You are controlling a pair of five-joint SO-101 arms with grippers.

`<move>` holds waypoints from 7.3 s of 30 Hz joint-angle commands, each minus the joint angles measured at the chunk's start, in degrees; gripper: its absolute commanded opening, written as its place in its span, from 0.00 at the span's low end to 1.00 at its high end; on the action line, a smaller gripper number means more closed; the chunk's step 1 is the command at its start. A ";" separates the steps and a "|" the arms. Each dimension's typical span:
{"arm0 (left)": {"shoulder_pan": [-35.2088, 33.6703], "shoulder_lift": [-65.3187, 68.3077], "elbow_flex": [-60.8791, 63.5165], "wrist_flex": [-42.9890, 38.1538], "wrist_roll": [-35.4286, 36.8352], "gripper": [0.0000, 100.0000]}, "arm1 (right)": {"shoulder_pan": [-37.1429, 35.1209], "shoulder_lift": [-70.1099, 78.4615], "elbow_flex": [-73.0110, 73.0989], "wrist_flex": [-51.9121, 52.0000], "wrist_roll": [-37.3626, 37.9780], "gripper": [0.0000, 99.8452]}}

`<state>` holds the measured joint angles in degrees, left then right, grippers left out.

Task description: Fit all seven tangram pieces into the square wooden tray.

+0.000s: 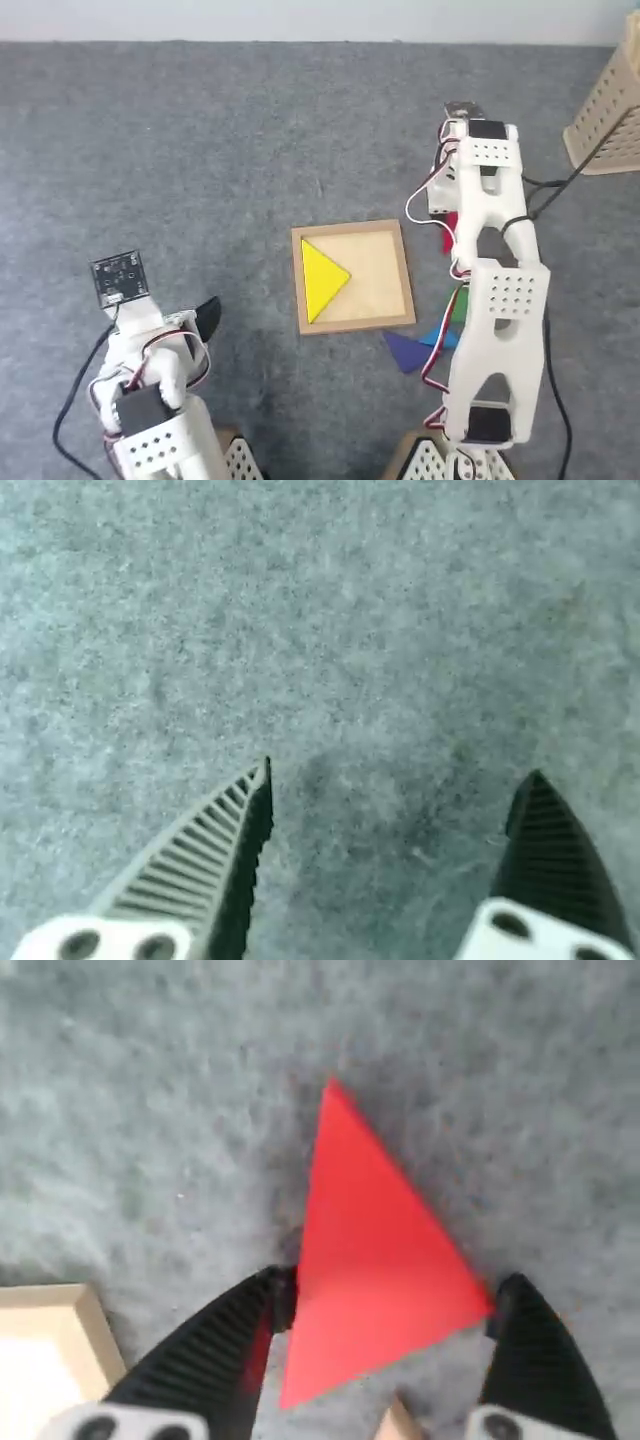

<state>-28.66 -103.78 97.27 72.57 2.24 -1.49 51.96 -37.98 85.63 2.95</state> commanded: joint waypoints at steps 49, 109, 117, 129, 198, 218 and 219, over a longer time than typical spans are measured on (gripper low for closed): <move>0.09 -0.70 -0.75 -0.09 -0.09 0.35 | -0.57 -35.30 35.25 -7.60 19.52 0.22; 0.09 -0.70 -0.75 -0.09 -0.09 0.35 | -32.75 -43.21 53.01 -5.76 58.20 0.28; 0.09 -0.70 -0.75 -0.09 -0.09 0.35 | -28.88 -44.44 46.95 -6.11 48.00 0.28; 0.09 -0.70 -0.75 -0.09 -0.09 0.35 | -27.47 -56.75 49.76 -5.14 24.70 0.09; 0.09 -0.70 -0.75 -0.09 -0.09 0.35 | -7.25 -68.79 78.24 -17.89 8.00 0.21; 0.09 -0.70 -0.75 -0.09 -0.09 0.35 | -14.99 -62.81 61.36 -14.55 1.85 0.21; 0.09 -0.70 -0.75 -0.09 -0.09 0.35 | -14.99 -64.40 62.15 -14.81 1.67 0.21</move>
<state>-28.66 -103.78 97.27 72.57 2.24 -17.49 -4.40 22.07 73.05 5.49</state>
